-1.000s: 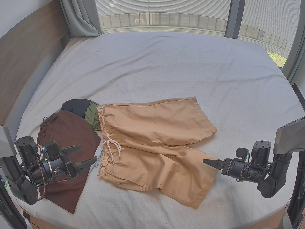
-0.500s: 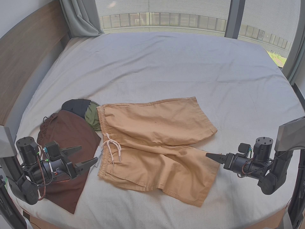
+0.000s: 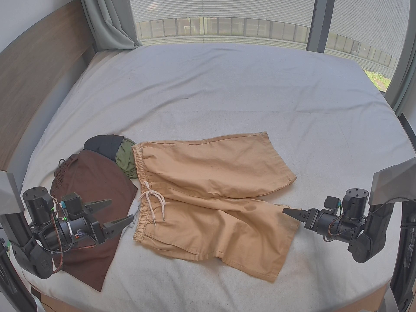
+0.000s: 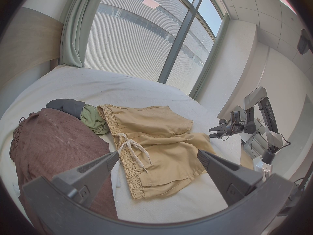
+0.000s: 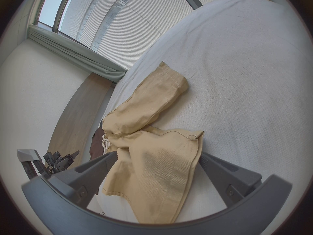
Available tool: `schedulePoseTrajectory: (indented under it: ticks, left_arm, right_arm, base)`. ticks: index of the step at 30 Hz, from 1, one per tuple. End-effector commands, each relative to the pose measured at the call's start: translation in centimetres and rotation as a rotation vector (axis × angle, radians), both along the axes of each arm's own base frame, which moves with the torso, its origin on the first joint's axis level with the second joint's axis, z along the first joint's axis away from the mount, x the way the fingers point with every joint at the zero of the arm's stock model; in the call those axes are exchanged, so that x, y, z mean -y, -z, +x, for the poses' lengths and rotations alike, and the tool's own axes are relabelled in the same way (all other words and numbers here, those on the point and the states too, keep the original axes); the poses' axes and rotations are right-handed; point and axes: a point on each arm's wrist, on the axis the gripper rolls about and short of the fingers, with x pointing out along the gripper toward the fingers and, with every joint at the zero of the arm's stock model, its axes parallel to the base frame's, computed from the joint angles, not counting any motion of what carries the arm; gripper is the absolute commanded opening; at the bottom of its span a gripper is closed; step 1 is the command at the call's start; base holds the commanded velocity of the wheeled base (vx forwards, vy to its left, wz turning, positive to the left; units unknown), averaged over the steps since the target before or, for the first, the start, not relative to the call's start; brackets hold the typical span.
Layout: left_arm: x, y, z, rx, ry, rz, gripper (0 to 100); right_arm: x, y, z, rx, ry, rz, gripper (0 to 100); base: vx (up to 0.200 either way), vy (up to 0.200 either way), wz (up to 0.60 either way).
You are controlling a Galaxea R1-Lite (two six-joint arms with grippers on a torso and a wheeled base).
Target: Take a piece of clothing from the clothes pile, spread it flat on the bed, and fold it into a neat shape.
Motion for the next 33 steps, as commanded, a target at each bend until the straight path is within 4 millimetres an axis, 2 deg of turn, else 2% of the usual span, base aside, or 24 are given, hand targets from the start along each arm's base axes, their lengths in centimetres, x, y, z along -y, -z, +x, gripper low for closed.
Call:
schedulePoseTrajectory:
  ticks: [1,7,8,17,29,33]
  left_arm:
    - [0.0,0.0,0.0,-0.001,0.000,0.000,100]
    - [0.0,0.0,0.0,-0.001,0.000,0.000,100]
    - [0.0,0.0,0.0,-0.001,0.000,0.000,100]
    - [0.0,0.0,0.0,-0.001,0.000,0.000,100]
    - [0.1,0.0,0.0,-0.001,0.006,0.000,100]
    - [0.1,0.0,0.0,-0.001,0.004,0.000,100]
  right_arm:
    - [0.2,1.0,0.3,-0.023,0.018,-0.007,100]
    - [0.2,1.2,0.6,-0.022,0.021,-0.009,100]
    - [0.2,1.2,0.6,-0.022,0.021,-0.009,0]
    - [0.1,1.0,1.1,0.001,0.024,-0.008,0]
    - [0.1,0.0,3.6,0.110,0.077,-0.010,0]
    - [0.2,0.2,4.7,0.134,0.092,-0.010,0]
  base:
    - [0.000,0.000,0.00]
    - [0.000,0.000,0.00]
    - [0.000,0.000,0.00]
    - [0.000,0.000,0.00]
    - [0.000,0.000,0.00]
    - [0.000,0.000,0.00]
